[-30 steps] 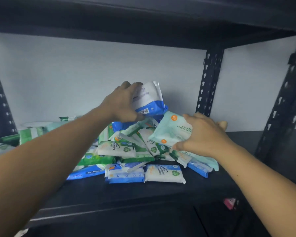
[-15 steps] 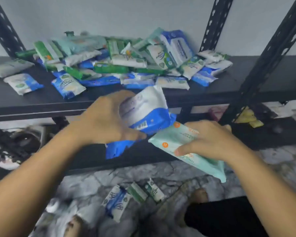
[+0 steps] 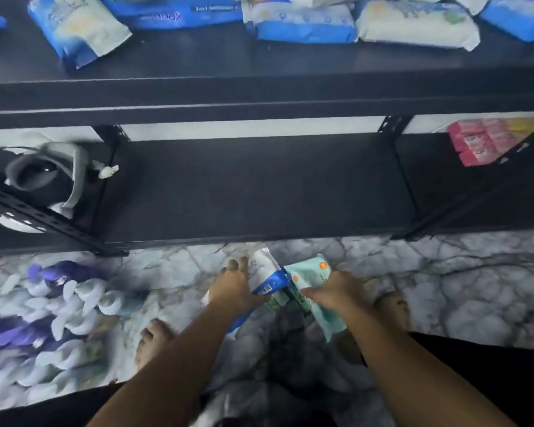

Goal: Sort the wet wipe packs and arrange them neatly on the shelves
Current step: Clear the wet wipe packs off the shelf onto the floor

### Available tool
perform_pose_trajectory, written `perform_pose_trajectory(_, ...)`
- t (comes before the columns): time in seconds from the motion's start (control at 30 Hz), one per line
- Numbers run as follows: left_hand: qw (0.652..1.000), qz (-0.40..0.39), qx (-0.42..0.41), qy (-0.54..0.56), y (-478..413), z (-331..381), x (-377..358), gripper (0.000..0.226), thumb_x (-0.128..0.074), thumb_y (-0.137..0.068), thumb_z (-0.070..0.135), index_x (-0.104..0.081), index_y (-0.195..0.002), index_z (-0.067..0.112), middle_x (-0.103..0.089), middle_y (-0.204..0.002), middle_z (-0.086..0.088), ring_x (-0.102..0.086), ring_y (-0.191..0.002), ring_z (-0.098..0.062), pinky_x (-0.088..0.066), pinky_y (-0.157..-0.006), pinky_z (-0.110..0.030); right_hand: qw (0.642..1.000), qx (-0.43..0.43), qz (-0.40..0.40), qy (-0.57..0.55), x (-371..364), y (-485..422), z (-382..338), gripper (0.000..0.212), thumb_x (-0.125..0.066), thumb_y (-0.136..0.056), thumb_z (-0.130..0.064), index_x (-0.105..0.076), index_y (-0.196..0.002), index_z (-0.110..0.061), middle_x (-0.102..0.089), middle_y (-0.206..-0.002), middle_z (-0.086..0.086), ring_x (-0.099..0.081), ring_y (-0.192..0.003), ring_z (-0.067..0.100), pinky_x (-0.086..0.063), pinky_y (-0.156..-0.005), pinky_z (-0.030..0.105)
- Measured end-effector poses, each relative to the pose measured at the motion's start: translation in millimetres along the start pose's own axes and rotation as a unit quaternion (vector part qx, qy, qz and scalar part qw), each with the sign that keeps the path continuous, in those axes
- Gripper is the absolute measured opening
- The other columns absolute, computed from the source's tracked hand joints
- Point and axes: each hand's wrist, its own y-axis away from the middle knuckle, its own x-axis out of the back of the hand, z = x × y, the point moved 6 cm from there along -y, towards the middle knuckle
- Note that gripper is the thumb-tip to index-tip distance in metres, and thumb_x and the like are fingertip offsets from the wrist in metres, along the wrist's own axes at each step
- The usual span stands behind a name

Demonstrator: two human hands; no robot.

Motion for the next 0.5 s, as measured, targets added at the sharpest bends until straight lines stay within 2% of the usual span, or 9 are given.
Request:
perform_pose_trajectory(0.13,0.999,0.039,0.029,-0.008,-25.4,-9.0,-41.2,0.106,-0.063,-0.076,0.075,-0.016,-0.156,0.026,-0.042,-0.137,-0.005,-0.053,-0.119,-0.031,-0.051,-0.093,-0.045,0.999,-0.035,0.018,0.029,-28.6,-27.7,5.5,0.072,-0.071,-0.072,-0.068,-0.063,-0.12,-0.015,-0.068,-0.114,0.004,-0.065,-0.093,0.021,-0.04,-0.062,0.023)
perform_pose_trajectory(0.2,0.998,0.051,0.024,0.0,-35.7,-9.6,-56.4,0.106,-0.065,-0.075,0.071,-0.014,-0.157,0.028,-0.041,-0.139,-0.005,-0.053,-0.12,-0.031,-0.051,-0.094,-0.047,0.999,-0.037,0.018,0.033,-47.5,-38.3,7.6,0.083,-0.062,-0.079,-0.07,-0.049,-0.139,-0.013,-0.061,-0.128,0.008,-0.062,-0.111,0.026,-0.045,-0.078,0.03)
perform_pose_trajectory(0.27,0.999,0.05,0.017,0.011,-44.7,-8.2,-67.5,0.103,-0.066,-0.074,0.066,-0.015,-0.155,0.029,-0.039,-0.144,-0.006,-0.051,-0.125,-0.031,-0.05,-0.096,-0.051,0.999,-0.033,-0.01,-0.001,-66.3,-47.6,9.7,0.096,-0.064,-0.083,-0.063,-0.024,-0.154,-0.01,-0.05,-0.142,0.014,-0.053,-0.127,0.032,-0.044,-0.097,0.037)
perform_pose_trajectory(0.33,0.999,0.042,0.011,0.002,-48.9,-6.4,-75.1,0.098,-0.063,-0.075,0.065,-0.016,-0.153,0.028,-0.039,-0.146,-0.007,-0.049,-0.128,-0.032,-0.048,-0.099,-0.053,0.998,-0.037,-0.057,-0.006,-80.1,-53.3,12.5,0.11,-0.068,-0.082,-0.058,-0.004,-0.16,-0.013,-0.039,-0.149,0.02,-0.046,-0.133,0.035,-0.042,-0.105,0.041)
perform_pose_trajectory(0.43,0.999,0.051,0.014,0.0,-45.4,-6.6,-74.7,0.094,-0.051,-0.073,0.068,-0.022,-0.152,0.027,-0.039,-0.145,-0.006,-0.048,-0.129,-0.032,-0.048,-0.099,-0.051,0.996,-0.044,-0.08,0.008,-87.9,-52.6,17.9,0.12,-0.072,-0.075,-0.059,0.004,-0.16,-0.022,-0.029,-0.154,0.022,-0.041,-0.137,0.036,-0.04,-0.11,0.043)
perform_pose_trajectory(0.5,0.998,0.058,0.003,0.01,-41.1,-4.2,-63.8,0.09,-0.047,-0.076,0.069,-0.026,-0.151,0.026,-0.038,-0.146,-0.005,-0.045,-0.13,-0.031,-0.047,-0.101,-0.05,0.996,-0.038,-0.076,-0.016,-79.8,-45.5,13.9,0.121,-0.072,-0.07,-0.059,0.003,-0.16,-0.027,-0.032,-0.154,0.016,-0.043,-0.136,0.034,-0.042,-0.108,0.042)
